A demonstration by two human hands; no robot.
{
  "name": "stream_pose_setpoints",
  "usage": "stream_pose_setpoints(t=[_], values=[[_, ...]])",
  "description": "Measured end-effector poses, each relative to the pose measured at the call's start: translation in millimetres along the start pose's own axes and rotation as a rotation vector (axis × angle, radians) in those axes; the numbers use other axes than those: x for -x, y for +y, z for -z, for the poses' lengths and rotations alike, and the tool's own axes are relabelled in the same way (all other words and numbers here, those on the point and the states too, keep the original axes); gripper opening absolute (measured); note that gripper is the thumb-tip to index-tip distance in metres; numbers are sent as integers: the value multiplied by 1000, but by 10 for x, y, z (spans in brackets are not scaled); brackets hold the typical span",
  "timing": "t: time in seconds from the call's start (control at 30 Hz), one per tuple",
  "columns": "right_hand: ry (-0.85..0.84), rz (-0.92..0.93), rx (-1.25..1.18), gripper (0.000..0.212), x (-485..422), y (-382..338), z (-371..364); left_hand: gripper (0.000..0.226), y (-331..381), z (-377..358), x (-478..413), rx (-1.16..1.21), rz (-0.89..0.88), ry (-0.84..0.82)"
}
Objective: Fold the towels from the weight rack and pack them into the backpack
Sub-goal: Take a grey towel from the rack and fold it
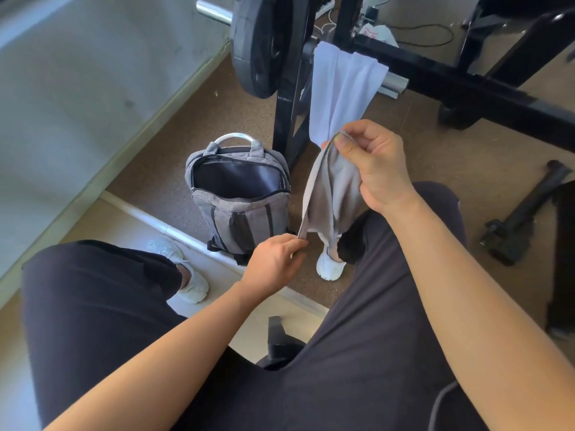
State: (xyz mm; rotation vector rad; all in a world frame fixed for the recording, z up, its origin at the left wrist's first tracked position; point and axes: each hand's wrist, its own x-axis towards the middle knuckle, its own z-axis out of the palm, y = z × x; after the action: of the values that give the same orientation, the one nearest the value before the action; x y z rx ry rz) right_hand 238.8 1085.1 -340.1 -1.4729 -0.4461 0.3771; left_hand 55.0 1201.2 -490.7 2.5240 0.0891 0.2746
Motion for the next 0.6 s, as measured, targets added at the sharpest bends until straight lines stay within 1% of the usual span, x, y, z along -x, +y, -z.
stream_pose_setpoints(t=[0.1,0.2,0.3,0.4,0.6], values=[[14,13,23,8,28,-38,-47,30,79,-43,-79,8,54,32],[32,22,5,9,31,-62,-49,33,116,-88,-107,2,106,23],[62,24,-2,16,22,-78,-65,26,146,-122,-119,-14,121,21],[75,49,9,15,16,-95,-75,16,104,-111,-123,-33,142,40],[113,77,-14,20,-53,-73,-58,12,-81,-21,-86,-26,195,62]])
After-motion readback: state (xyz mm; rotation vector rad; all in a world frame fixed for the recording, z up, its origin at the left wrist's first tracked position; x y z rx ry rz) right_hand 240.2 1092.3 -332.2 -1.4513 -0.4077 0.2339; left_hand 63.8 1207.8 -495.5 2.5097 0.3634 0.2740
